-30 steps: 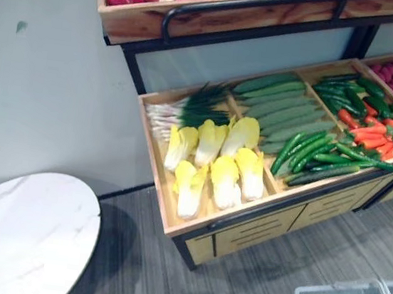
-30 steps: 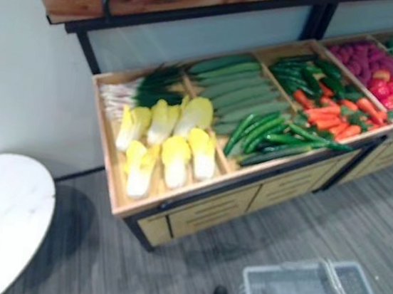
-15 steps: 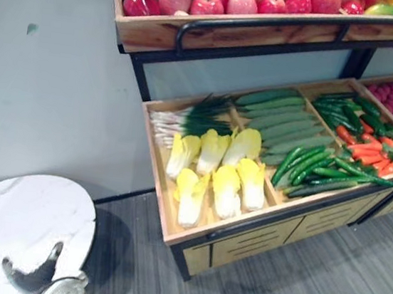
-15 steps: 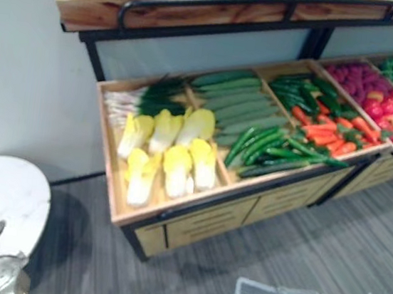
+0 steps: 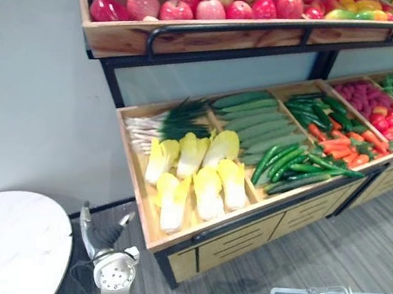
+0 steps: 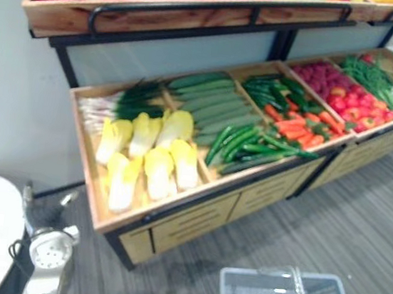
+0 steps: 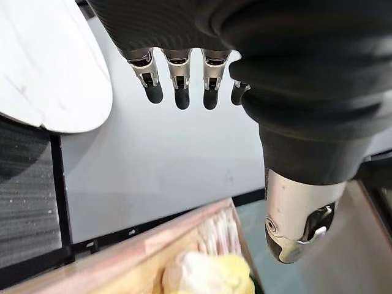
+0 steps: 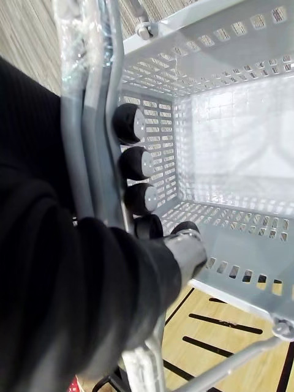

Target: Pick vegetable in the basket

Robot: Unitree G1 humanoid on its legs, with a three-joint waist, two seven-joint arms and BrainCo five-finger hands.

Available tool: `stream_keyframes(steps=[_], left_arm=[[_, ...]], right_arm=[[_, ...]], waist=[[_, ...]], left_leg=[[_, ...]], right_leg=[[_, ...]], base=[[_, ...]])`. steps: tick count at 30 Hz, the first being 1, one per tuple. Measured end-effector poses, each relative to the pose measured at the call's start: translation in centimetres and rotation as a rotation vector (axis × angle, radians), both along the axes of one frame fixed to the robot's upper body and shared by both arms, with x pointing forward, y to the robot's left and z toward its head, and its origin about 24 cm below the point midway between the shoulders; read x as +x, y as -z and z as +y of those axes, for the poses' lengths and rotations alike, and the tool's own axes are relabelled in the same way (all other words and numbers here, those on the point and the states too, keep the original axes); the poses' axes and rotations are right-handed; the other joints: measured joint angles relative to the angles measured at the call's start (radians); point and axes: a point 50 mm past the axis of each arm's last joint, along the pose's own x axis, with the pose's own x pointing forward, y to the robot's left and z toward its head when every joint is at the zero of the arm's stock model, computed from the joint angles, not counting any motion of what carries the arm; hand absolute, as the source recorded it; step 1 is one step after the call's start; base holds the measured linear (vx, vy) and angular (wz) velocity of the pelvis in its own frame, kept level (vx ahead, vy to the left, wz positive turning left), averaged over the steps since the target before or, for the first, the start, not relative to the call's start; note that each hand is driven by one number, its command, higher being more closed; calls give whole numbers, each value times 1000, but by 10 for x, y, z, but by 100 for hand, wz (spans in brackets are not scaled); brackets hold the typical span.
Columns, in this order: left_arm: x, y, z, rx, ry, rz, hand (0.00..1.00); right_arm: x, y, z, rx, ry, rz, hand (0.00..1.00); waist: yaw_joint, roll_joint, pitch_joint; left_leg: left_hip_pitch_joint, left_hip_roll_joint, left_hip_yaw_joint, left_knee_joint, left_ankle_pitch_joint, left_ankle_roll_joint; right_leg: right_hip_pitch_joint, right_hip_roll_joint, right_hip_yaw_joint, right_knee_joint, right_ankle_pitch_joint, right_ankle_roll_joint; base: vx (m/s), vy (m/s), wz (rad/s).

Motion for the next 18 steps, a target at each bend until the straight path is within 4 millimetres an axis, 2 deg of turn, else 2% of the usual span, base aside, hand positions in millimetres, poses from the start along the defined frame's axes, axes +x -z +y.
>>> stream_keyframes(steps=[4, 5, 9, 14, 15, 16, 18], left_arm=[[10, 2, -4, -14, 8, 8, 0], [10, 3, -3, -14, 5, 15, 0], [12, 11, 0, 16, 17, 81, 0], [19, 9, -1, 22, 0, 73, 0], [21, 8, -1, 23, -2, 66, 0], [23, 7, -2, 25, 1, 60, 0], [24, 6, -3, 26, 2, 58, 0]], right_arm=[[2, 0, 1, 1, -10, -1, 100], [6, 0, 2, -2, -29, -1, 100], [20, 0, 7, -9, -100, -1, 100], [23, 0, 8, -10, -123, -2, 100], [24, -1, 7, -12, -125, -2, 100], [24, -1, 7, -14, -125, -2, 100], [24, -1, 6, -16, -130, -1, 100]], waist=[[-8, 0, -1], [-21, 0, -1], [-27, 2, 1], [-29, 9, 7], [-30, 2, 18], [-34, 14, 17], [-44, 10, 26]], left_leg=[[2, -4, 13, -2, -2, -2], [7, -4, 21, -3, -4, -2], [30, -2, 63, -2, -18, -7], [31, -3, 85, 0, -27, -9], [30, -4, 85, 0, -27, -9], [31, -3, 86, 0, -27, -9], [29, -3, 85, -1, -28, -10]], right_leg=[[-14, 6, 22, 0, 5, -2], [-14, 9, 30, -1, 5, -2], [-19, 23, 65, -1, 5, -2], [-31, 27, 86, -2, 5, -2], [-32, 27, 86, -2, 5, -2], [-32, 28, 86, -2, 5, -2], [-34, 28, 86, -2, 5, -2]], base=[[19, 0, -14], [11, 1, -25], [-20, -17, -29], [-49, -37, -14], [-47, -45, -6], [-43, -45, 1], [-33, -40, 1]])
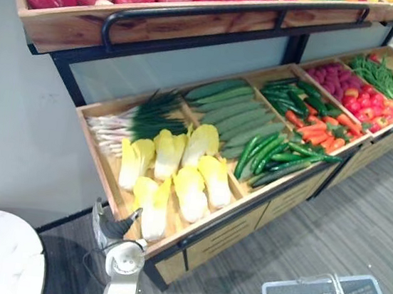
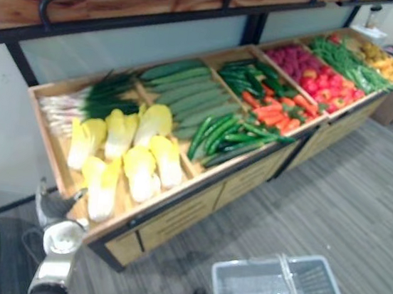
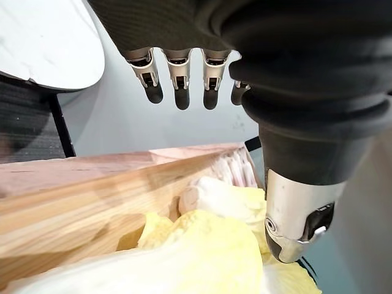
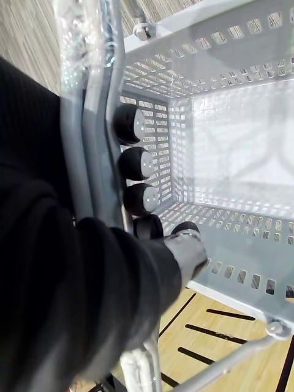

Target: Pick vegetable in the basket

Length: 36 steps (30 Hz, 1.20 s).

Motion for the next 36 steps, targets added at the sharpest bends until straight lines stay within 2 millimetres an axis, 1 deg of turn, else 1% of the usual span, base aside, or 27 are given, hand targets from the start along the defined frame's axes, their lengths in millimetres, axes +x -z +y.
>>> stream_keyframes(steps=[1, 7, 11, 16, 20, 26, 31, 32, 33, 34, 35, 36], left_arm=[[0, 0, -1, 1, 3, 0, 0], [10, -4, -19, 34, 98, -7, 0], [12, -4, -24, 34, 125, -8, 0], [11, -3, -26, 34, 135, -3, 0], [8, 5, -27, 23, 143, 36, 0], [4, 9, -27, 16, 145, 52, 0], [0, 18, -26, -2, 136, 92, 0], [0, 18, -26, -2, 135, 93, 0], [0, 17, -25, -1, 131, 89, 0], [1, 17, -25, 0, 129, 84, 0], [0, 19, -25, 0, 125, 91, 0], [0, 19, -25, 0, 124, 93, 0]], right_arm=[[1, 0, 0, -1, -3, 0, 100], [0, 0, 0, -6, 0, 0, 100], [0, 0, 0, -9, 1, -1, 100], [-1, 0, 0, -15, 5, -2, 100], [-1, 0, 0, -25, 9, -5, 100], [-2, 0, 0, -31, 15, -2, 100], [-3, 1, 0, -27, 16, 4, 100], [-3, 1, 0, -27, 16, 4, 100], [-2, 1, 0, -28, 16, 2, 100], [-1, 1, 0, -29, 15, -1, 100], [-1, 0, -2, -34, 13, -1, 100], [0, 0, -2, -36, 13, 0, 100]], waist=[[-8, 8, 1], [-13, 14, 8], [-14, 18, 10], [-14, 18, 11], [-13, 20, 14], [-13, 25, 19], [-12, 29, 24], [-12, 26, 25], [-13, 29, 23], [-13, 39, 23], [-14, 34, 29], [-14, 38, 28]], left_leg=[[0, 0, 1, 0, 0, 0], [-12, -1, 3, 1, 0, 0], [-12, -1, 2, 1, 0, 0], [-13, -2, 1, 2, 0, 0], [-13, -2, 0, 2, -1, 1], [-15, -1, -1, 0, -2, 0], [-19, -2, -1, 0, -2, 0], [-23, -2, 0, 0, -2, 0], [-30, -3, 0, 1, -2, 0], [-32, -3, 0, 2, -2, 0], [-32, -3, 1, 2, -2, 0], [-32, -2, 1, 2, -2, 0]], right_leg=[[0, 1, 0, 0, 0, 0], [-15, 1, 5, 0, 1, 1], [-15, 1, 7, 0, 1, 1], [-14, 0, 7, 0, 1, 0], [-14, 0, 6, -3, 0, 0], [-15, 0, 2, -3, 0, 1], [-21, 0, 2, 0, 0, 1], [-24, 0, 3, 0, 0, 1], [-31, -1, 3, 0, 1, 1], [-34, -1, 4, 0, 1, 1], [-36, 0, 5, 0, 1, 1], [-36, 0, 5, 0, 0, 1]], base=[[-38, -44, -1], [-49, -51, -2], [-61, -53, 0], [-67, -51, 0], [-64, -50, 0], [-27, -23, 1], [0, 0, 0], [0, 0, 0], [0, 0, 0], [0, 0, 0], [-38, -40, -2], [-53, -59, -2]])
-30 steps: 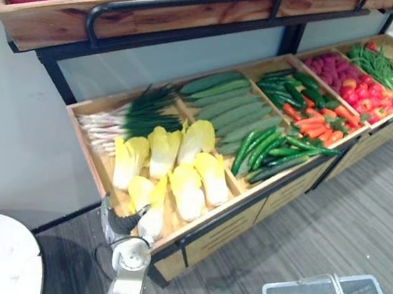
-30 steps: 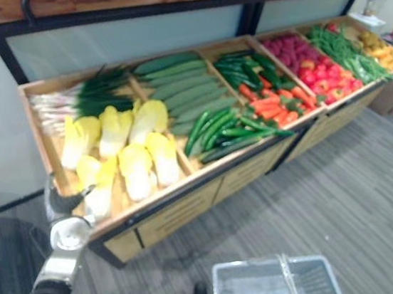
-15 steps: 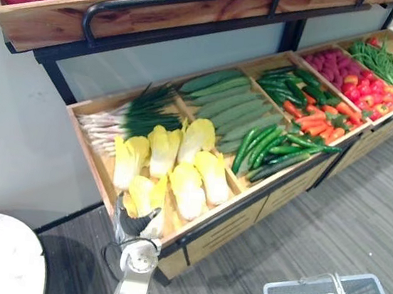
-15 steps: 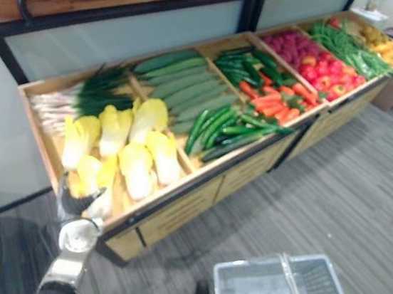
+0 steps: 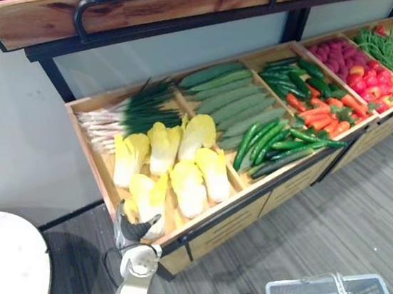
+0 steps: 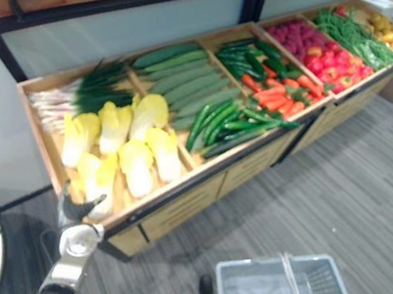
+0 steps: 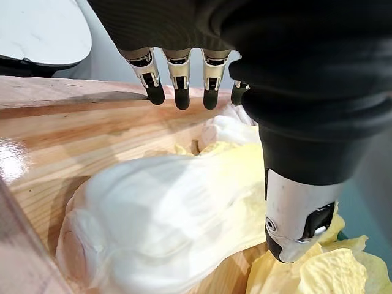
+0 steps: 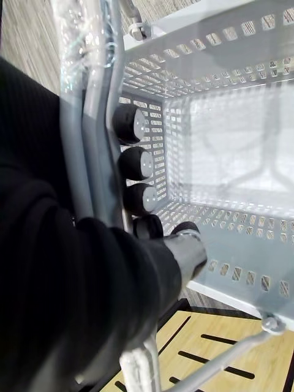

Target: Pick vegetable in the basket

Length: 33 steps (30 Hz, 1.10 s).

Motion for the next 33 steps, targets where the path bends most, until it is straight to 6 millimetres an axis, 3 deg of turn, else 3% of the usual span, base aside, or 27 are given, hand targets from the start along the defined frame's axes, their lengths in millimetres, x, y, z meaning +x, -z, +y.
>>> stream_keyframes(steps=[9, 24, 33], left_arm=[[2, 15, -4, -46, 0, 73, 0], [3, 19, -7, -34, 29, 101, 0], [2, 34, -1, -13, 13, 173, 0]], right_arm=[[16, -4, 0, -17, -86, -22, 100], [22, -4, 5, -15, -122, -30, 100], [24, -5, 5, -34, -126, -39, 100]], waist=[[-19, 5, 4], [-18, -1, 21], [-18, 3, 24]], left_leg=[[-18, -2, 10, 4, 0, 0], [-20, -3, 7, 23, 0, 0], [-21, -4, 9, 31, 0, -1]], right_leg=[[-32, 3, 23, -4, 0, -1], [-42, 7, 48, 0, 0, 0], [-44, 5, 56, -5, -2, -5]], base=[[-57, -55, -6], [-43, -52, -6], [-90, -53, -2]])
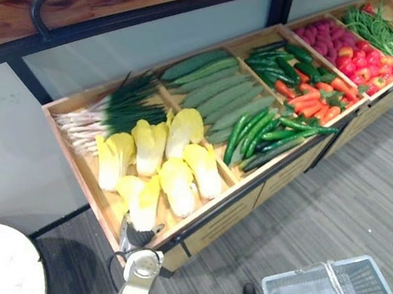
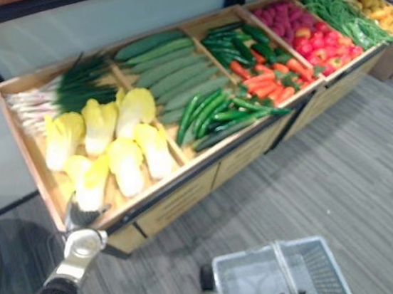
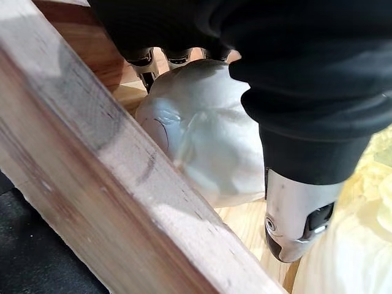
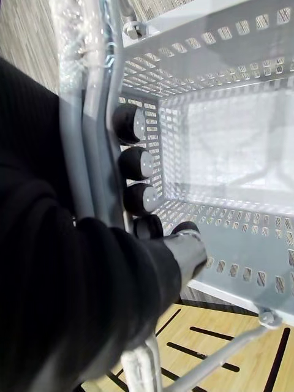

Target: Pick vegetable in the basket

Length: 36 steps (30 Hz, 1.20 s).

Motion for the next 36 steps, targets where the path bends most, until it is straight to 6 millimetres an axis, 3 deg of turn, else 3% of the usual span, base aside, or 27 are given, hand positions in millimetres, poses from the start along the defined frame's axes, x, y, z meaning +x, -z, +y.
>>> stream_keyframes(steps=[1, 7, 13, 23, 36], left_arm=[[2, 0, 1, 7, -9, 6, 100], [6, -2, 22, 104, -113, 64, 100], [5, -2, 30, 122, -130, 71, 100], [2, 0, 33, 131, -125, 85, 100], [17, -13, 19, 29, -45, -37, 100]], right_arm=[[2, -1, 0, -3, -9, -4, 100], [25, -11, -1, -42, -141, -48, 100], [32, -15, -3, -67, -205, -42, 100], [27, -12, -1, -60, -220, -23, 100], [8, 3, 4, -2, -111, 37, 100]], waist=[[0, 2, 1], [-2, 18, 5], [-1, 32, 11], [-3, 31, 11], [-3, -5, 27]], left_leg=[[0, 1, 4, 0, -2, -3], [-15, 24, 80, 4, -38, -34], [-35, 34, 85, 4, -36, -47], [-25, 44, 67, 1, -24, -42], [5, 24, -12, -17, -9, -25]], right_leg=[[-4, 2, 5, 0, 2, -2], [-59, 37, 54, 0, 19, -15], [-93, 52, 68, 0, 28, -19], [-70, 54, 45, 0, 31, -21], [-2, 16, -31, 4, 28, -17]], base=[[-113, -61, -11], [-114, -97, -38], [-39, -93, -13], [-27, -55, 5], [-29, -18, 17]])
